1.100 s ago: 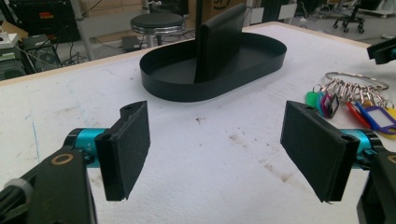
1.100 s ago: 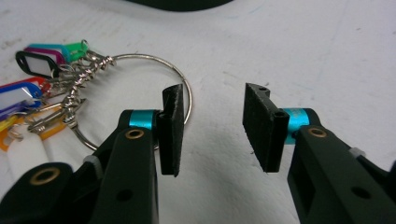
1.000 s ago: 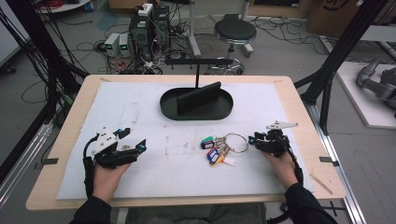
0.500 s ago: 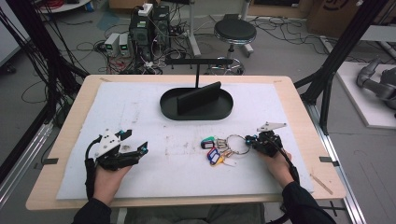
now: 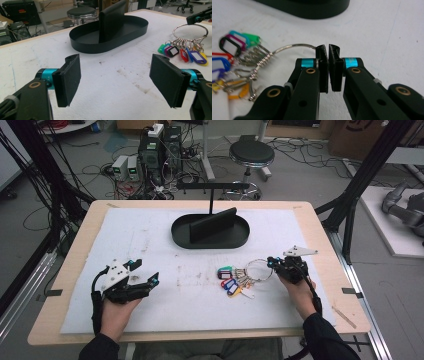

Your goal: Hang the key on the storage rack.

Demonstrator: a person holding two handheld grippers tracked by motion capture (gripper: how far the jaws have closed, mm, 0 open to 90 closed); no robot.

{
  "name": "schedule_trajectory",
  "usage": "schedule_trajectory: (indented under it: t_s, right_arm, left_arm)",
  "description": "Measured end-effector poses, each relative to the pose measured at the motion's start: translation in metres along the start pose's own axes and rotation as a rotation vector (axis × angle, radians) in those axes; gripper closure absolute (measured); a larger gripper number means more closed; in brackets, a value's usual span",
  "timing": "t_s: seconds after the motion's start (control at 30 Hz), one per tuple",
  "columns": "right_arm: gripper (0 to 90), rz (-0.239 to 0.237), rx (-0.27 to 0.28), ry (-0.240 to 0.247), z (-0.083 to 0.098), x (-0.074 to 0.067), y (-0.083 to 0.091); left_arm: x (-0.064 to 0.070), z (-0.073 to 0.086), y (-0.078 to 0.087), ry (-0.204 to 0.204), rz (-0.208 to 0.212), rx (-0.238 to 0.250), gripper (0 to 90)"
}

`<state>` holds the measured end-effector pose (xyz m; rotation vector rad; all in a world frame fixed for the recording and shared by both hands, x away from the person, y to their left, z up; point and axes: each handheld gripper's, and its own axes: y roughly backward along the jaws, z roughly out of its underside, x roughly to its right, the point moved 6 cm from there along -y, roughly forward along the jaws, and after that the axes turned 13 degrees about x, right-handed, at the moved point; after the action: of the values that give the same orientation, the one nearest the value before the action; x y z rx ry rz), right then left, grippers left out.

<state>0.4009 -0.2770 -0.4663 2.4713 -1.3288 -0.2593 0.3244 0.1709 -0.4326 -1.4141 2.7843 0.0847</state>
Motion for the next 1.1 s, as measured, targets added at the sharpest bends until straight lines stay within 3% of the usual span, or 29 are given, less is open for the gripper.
schedule_trajectory:
  t_s: [0.23, 0.43, 0.53, 0.73, 0.97, 1.1]
  right_arm:
    - [88.2, -0.027, 0.084, 0.003, -0.014, -0.009, 0.005]
    - [90.0, -0.08, 0.14, 0.011, -0.022, -0.024, 0.008]
    - [90.0, -0.112, 0.136, 0.014, -0.023, -0.031, 0.006]
    - [83.2, -0.082, 0.069, -0.023, -0.015, -0.024, 0.002]
    - [71.7, -0.058, -0.104, -0.053, 0.012, 0.0, -0.009]
    - [71.4, -0.067, -0.172, -0.057, 0.024, 0.004, -0.007]
  left_arm:
    - [0.002, -0.001, -0.001, -0.002, 0.001, 0.006, 25.3]
    - [0.003, -0.001, -0.002, -0.004, 0.004, 0.006, 25.3]
    - [0.004, 0.0, -0.002, 0.0, 0.005, 0.006, 25.3]
    - [0.005, 0.0, -0.003, 0.002, 0.015, 0.006, 25.3]
    - [0.006, 0.001, -0.003, 0.003, 0.024, -0.001, 25.3]
    - [0.006, 0.001, -0.003, 0.004, 0.023, -0.002, 25.3]
